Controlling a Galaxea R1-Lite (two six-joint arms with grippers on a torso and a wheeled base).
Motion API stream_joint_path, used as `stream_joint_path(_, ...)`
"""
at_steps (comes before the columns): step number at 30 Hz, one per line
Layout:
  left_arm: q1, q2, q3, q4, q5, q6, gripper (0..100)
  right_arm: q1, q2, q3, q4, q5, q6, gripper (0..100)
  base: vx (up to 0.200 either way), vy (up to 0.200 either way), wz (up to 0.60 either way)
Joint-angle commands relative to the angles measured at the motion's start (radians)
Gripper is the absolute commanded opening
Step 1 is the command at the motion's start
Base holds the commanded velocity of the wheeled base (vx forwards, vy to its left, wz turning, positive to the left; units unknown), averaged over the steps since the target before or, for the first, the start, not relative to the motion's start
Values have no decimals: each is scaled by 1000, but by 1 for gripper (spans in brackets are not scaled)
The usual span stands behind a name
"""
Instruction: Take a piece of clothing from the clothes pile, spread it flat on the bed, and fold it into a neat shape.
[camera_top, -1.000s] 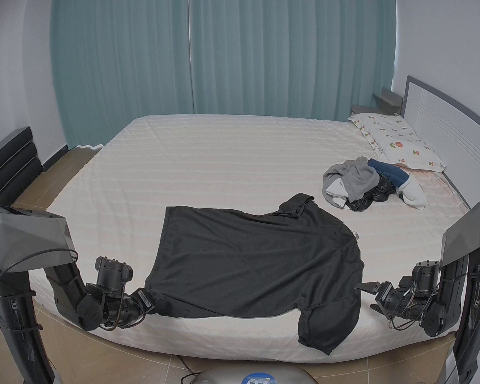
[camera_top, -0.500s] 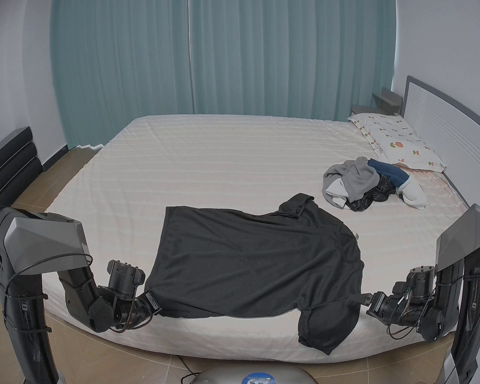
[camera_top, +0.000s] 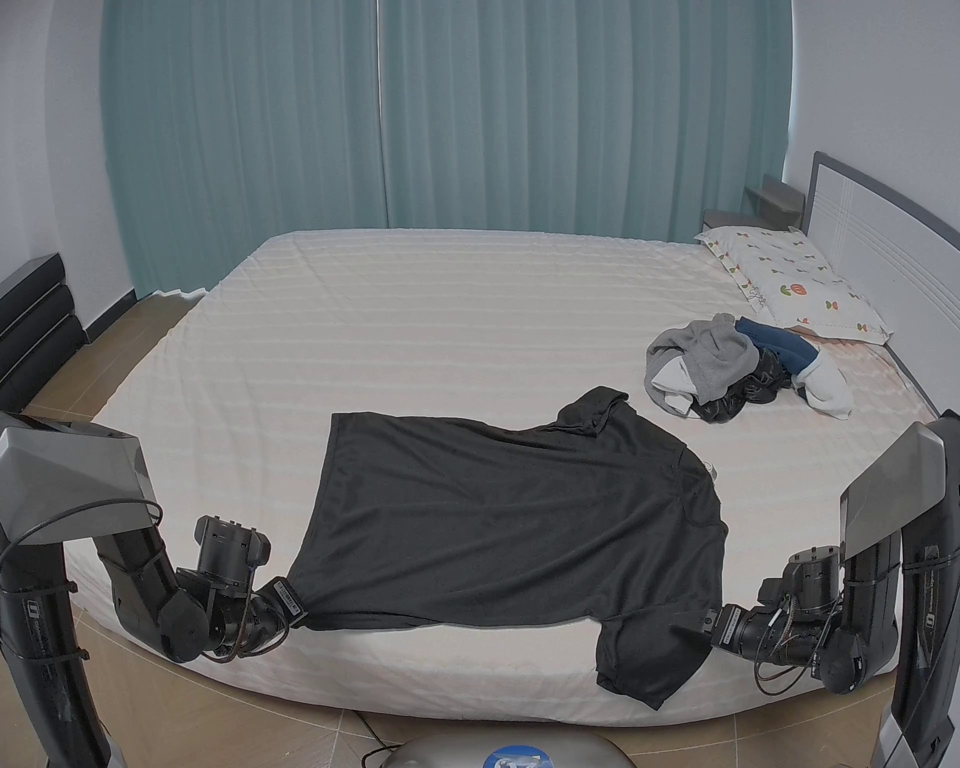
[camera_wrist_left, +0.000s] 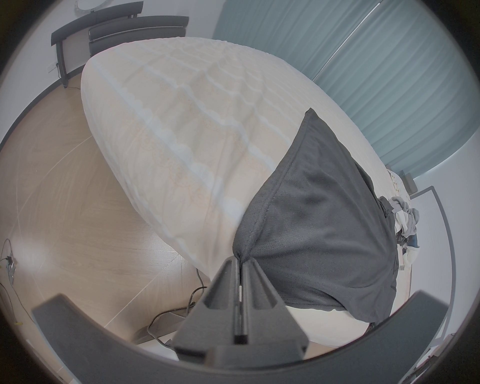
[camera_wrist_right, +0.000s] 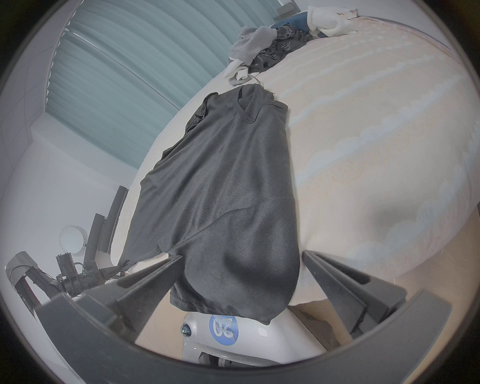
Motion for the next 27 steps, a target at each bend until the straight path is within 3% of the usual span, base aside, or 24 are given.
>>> stream_joint_path(1,4,-3,1,0,-2,0,0,2,28,-20,-13,-1,-3,100,0,0,0)
stream_joint_path(2,5,-2,1,0,-4,0,0,2,29,-22,-13,-3,-3,0,0,0,0)
stream_joint_path(8,22,2,4,0,-10,1,0,-15,29,-10,-13,-29,-9,0,0,0,0)
stream_joint_path(16,40,-3,15,-3,-11,10,0,-105,-17,44,-13,-20,-44,0,0,0,0)
stream_joint_path(27,88,-6,54,-2,-2,136,0,-127,-21,134,-13,20,-198,0,0,0,0)
